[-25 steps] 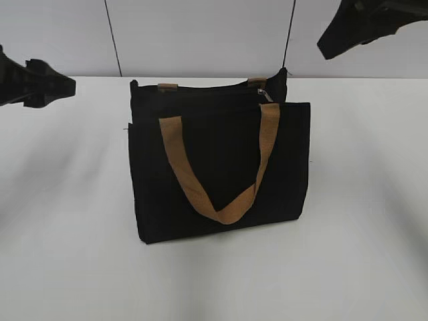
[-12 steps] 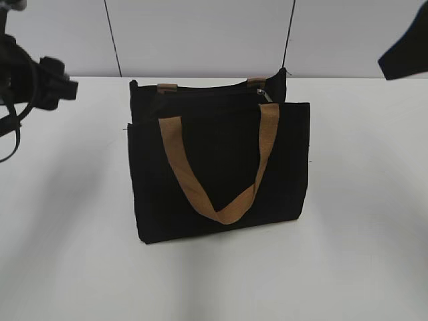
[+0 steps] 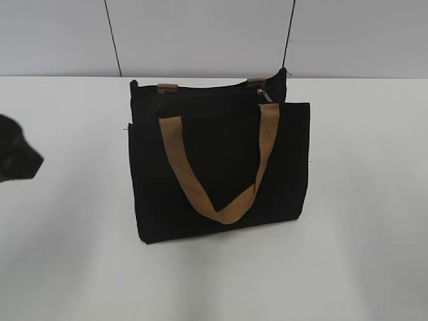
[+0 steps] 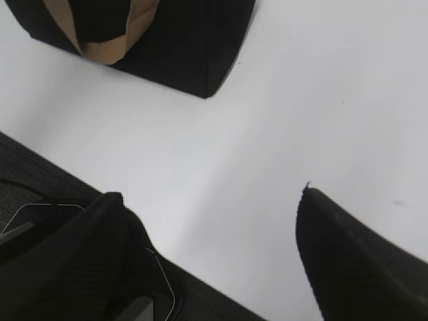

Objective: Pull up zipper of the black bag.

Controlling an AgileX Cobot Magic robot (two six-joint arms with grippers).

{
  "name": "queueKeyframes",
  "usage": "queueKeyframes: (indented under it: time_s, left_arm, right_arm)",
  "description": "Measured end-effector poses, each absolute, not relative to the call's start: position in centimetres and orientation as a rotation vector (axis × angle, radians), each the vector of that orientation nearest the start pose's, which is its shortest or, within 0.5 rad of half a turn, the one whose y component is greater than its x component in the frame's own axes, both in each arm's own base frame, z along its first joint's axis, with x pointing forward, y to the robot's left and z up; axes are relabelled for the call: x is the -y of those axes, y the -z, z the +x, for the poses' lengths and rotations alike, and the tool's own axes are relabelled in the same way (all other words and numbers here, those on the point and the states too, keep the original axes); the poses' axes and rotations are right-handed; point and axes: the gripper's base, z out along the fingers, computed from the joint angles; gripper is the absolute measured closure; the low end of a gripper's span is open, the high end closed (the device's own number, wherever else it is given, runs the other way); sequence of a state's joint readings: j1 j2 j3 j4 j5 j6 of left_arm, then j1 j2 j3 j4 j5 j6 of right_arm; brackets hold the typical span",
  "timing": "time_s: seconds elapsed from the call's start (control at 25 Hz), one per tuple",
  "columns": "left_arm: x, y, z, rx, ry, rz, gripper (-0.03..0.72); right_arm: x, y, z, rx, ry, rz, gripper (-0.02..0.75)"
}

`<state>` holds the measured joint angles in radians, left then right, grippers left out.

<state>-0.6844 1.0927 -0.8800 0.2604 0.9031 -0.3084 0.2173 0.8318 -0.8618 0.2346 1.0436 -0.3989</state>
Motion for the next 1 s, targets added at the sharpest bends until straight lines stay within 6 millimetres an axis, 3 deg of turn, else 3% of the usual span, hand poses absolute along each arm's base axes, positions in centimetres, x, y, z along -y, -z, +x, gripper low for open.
queueKeyframes:
  time_s: [0.08, 0.24, 0.48, 0.72, 1.0]
  left_arm:
    - [10.2, -31.1, 15.0, -2.532, 0.059, 0.631, 0.057]
    - [7.6, -31.0, 11.1, -2.573, 0.104, 0.662, 0.054]
    - [2.8, -30.5, 4.8, -2.38, 0.241, 0.653, 0.072]
    - [0.5, -29.1, 1.3, -2.144, 0.372, 0.631, 0.096]
    - [0.4, -28.8, 1.1, -2.076, 0.394, 0.619, 0.104]
  right_arm:
    - [-4.2, -33.8, 10.3, -2.351, -0.231, -0.685, 0.129]
    - [-3.4, -31.8, 6.4, -2.377, -0.253, -0.669, 0.128]
    - [-2.5, -28.8, 2.3, -2.329, -0.265, -0.613, 0.128]
    - [-2.2, -26.9, 1.6, -2.347, -0.25, -0.606, 0.128]
    - [-2.1, -26.7, 2.4, -2.281, -0.197, -0.581, 0.135]
